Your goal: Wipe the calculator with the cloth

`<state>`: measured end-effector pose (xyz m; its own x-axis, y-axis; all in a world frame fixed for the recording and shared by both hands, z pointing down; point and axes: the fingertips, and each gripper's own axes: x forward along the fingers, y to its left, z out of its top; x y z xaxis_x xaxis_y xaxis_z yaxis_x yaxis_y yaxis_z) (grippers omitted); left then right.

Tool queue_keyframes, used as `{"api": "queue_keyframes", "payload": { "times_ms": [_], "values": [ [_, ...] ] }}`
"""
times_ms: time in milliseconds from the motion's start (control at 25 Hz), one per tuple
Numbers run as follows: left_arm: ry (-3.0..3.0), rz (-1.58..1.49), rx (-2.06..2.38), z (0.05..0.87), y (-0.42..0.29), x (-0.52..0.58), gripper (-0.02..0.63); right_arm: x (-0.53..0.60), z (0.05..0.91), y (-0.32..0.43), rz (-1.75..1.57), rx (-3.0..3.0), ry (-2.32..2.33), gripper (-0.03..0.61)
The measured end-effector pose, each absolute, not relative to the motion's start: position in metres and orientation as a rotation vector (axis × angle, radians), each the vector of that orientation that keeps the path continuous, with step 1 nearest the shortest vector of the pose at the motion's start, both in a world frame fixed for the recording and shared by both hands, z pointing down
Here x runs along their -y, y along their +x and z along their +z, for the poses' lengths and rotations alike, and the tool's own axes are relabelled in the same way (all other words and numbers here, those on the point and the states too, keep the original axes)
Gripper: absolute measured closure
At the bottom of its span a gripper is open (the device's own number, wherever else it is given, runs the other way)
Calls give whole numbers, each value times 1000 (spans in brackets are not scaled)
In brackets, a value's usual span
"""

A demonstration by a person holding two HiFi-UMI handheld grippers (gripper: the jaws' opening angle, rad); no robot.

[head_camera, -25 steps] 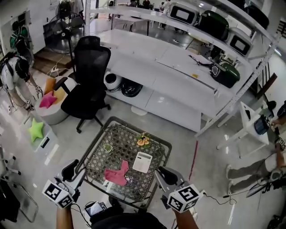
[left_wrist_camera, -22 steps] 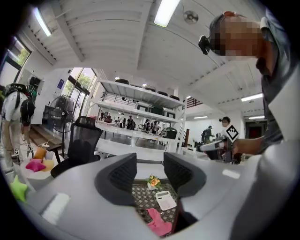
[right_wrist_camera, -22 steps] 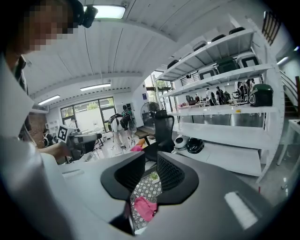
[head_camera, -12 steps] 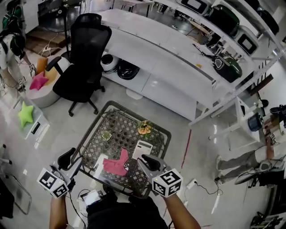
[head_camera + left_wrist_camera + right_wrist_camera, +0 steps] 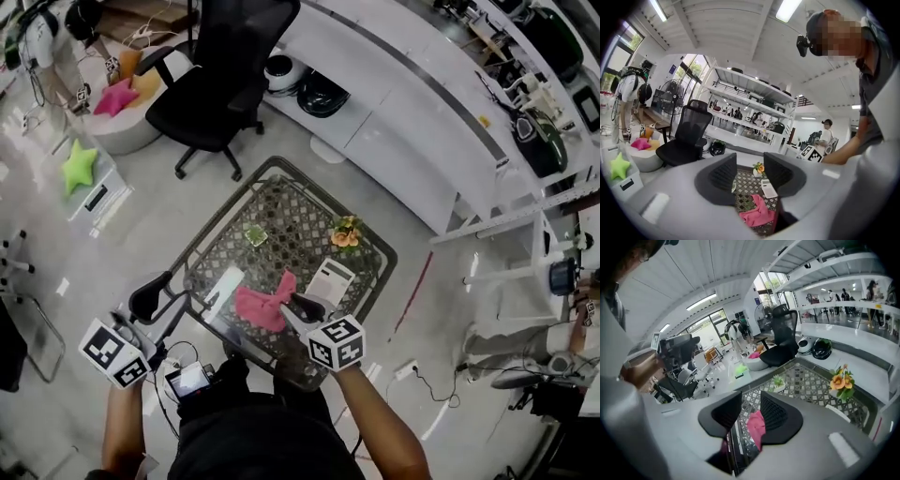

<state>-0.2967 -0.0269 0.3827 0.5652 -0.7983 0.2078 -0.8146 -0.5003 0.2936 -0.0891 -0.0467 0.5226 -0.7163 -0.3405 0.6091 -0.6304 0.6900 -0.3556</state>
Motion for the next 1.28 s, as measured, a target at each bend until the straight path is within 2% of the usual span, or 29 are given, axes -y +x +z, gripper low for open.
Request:
{"api": "queue_keyframes", "payload": {
  "times_ms": [360,640,920,1280],
  "values": [
    [2320,107,1383,408,-304,21,423,37,638,-99,836,2188,546,425],
    [2247,143,1393,439,-298,14,422,18,714,-96,753,2066,395,388],
    [2200,186,1404,452,-295,9,423,3,765,-94,619,1978,295,334],
    [2180,216,1389,460,-285,11,423,2,789,-95,278,1904,208,336]
  ]
}}
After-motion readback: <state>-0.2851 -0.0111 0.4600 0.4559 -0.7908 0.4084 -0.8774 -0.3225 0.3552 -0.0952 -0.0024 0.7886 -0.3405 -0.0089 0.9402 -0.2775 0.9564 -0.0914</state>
